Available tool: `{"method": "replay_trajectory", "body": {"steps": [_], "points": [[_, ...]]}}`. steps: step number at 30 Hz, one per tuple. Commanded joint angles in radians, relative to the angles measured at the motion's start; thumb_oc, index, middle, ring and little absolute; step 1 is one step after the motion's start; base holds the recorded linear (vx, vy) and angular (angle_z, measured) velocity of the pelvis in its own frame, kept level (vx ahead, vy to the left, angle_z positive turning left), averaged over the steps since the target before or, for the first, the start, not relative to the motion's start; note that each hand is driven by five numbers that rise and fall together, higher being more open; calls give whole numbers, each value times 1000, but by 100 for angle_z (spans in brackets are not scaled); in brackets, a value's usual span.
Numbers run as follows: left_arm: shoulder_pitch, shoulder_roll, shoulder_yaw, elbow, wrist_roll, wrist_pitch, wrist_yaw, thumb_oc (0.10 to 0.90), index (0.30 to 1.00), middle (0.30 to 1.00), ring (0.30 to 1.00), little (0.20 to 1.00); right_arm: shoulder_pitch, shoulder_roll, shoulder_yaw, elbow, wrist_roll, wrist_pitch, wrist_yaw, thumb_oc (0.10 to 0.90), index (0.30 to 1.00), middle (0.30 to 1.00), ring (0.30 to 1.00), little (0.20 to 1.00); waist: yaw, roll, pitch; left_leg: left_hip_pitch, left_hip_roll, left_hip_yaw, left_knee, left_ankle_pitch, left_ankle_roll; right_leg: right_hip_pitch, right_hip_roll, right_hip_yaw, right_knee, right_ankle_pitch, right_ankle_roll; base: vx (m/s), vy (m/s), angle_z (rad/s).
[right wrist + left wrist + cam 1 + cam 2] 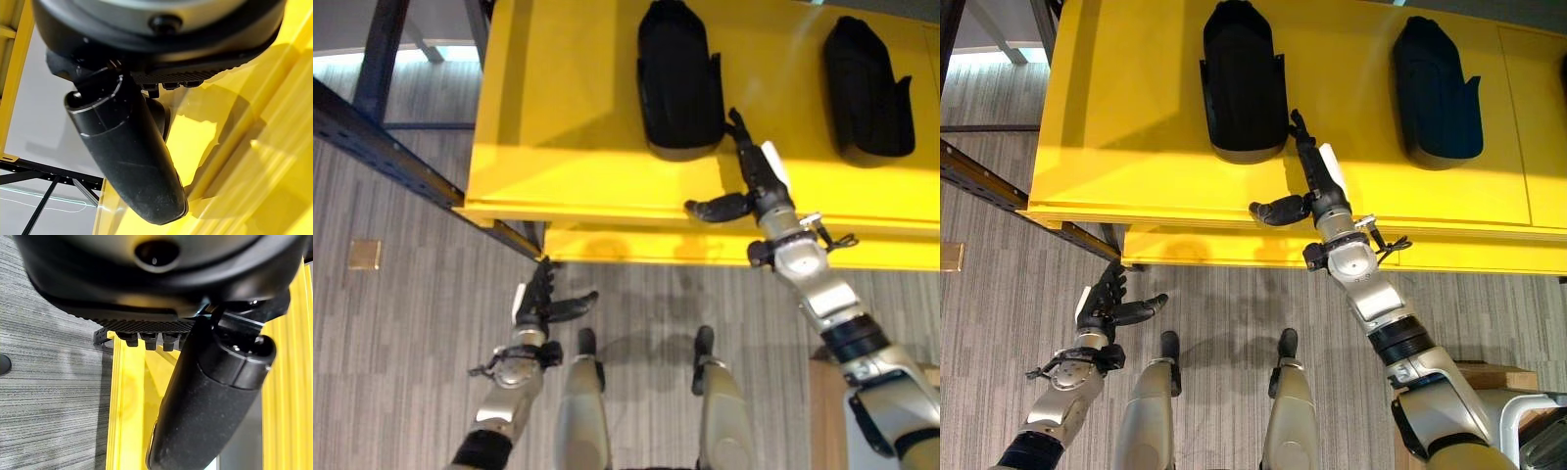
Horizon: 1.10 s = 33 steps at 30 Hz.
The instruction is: Move parts from the plastic box to the shelf.
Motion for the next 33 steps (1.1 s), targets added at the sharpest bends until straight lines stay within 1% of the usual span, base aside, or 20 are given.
{"method": "replay_trajectory", "body": {"steps": [1, 7, 11, 17, 18, 19, 20, 24, 29, 30, 33], "points": [[25, 29, 8, -79, -3, -73, 15, 900, 1000, 1000, 1000, 1000, 49, 59, 25, -72, 28, -44, 34, 900, 1000, 1000, 1000, 1000, 25, -36, -109, 29, 7, -23, -4, -15, 4, 0, -30, 14, 3, 46, 22, 0, 0, 0], [25, 30, 7, -78, 3, -67, 15, 900, 1000, 1000, 1000, 1000, 79, 51, -1, -101, 23, -46, 25, 900, 1000, 1000, 1000, 1000, 20, -38, -113, 37, 6, -23, -8, -14, 4, 5, -30, 14, 1, 47, 21, 0, 0, 0], [28, 34, 9, -89, 11, -67, 12, 900, 1000, 1000, 1000, 1000, 109, 30, -26, -155, -33, -47, 16, 900, 1000, 1000, 1000, 1000, 13, -39, -119, 46, 9, -21, -16, -12, 5, 14, -26, 15, -5, 49, 23, 0, 0, 0], [36, 39, 24, -100, 40, -62, 10, 900, 1000, 1000, 1000, 1000, 181, -4, -90, -285, -192, -55, -5, 900, 1000, 1000, 1000, 1000, -4, -43, -137, 70, 13, -22, -29, -12, 4, 37, -20, 18, -18, 48, 26, 0, -1, -1], [44, 44, 32, -120, 49, -63, 7, 900, 1000, 1000, 1000, 1000, 199, -21, -110, -333, -265, -62, -14, 900, 1000, 1000, 1000, 1000, -11, -43, -143, 79, 16, -22, -34, -12, 4, 43, -18, 17, -19, 47, 26, 0, 0, 0], [45, 44, 32, -121, 49, -63, 7, 900, 1000, 1000, 1000, 1000, 201, -21, -111, -336, -267, -61, -14, 900, 1000, 1000, 1000, 1000, -10, -43, -143, 80, 16, -22, -35, -12, 4, 44, -18, 17, -19, 47, 26, 0, 0, 0], [57, 59, 43, -168, 79, -75, 6, 900, 1000, 1000, 1000, 1000, 216, -49, -125, -395, -392, -74, -21, 900, 1000, 1000, 1000, 1000, -17, -40, -151, 96, 20, -20, -46, -10, 4, 56, -14, 18, -25, 48, 28, 0, 0, 0], [75, 68, 55, -214, 98, -81, -1, 900, 1000, 1000, 1000, 1000, 240, -57, -128, -457, -440, -88, 1, 900, 1000, 1000, 1000, 1000, -23, -39, -163, 113, 24, -18, -62, -5, 2, 70, -7, 19, -41, 51, 30, 2, -1, -1], [97, 84, 72, -274, 110, -95, -16, 900, 1000, 1000, 1000, 1000, 259, -89, -111, -530, -560, -107, 33, 900, 1000, 1000, 1000, 1000, -32, -31, -188, 146, 35, -10, -98, 8, 0, 94, 4, 20, -69, 57, 34, 7, -13, -11], [107, 88, 79, -303, 112, -97, -21, 900, 1000, 1000, 1000, 1000, 260, -98, -98, -548, -606, -107, 46, 900, 1000, 1000, 1000, 1000, -35, -30, -198, 162, 40, -5, -118, 14, -2, 106, 9, 23, -84, 61, 36, 22, -10, -13], [120, 93, 86, -324, 117, -101, -26, 900, 1000, 1000, 1000, 1000, 260, -109, -78, -555, -648, -112, 62, 900, 1000, 1000, 1000, 1000, -39, -29, -208, 177, 47, -1, -134, 20, -3, 115, 14, 24, -96, 64, 37, 13, -12, -6]]}}
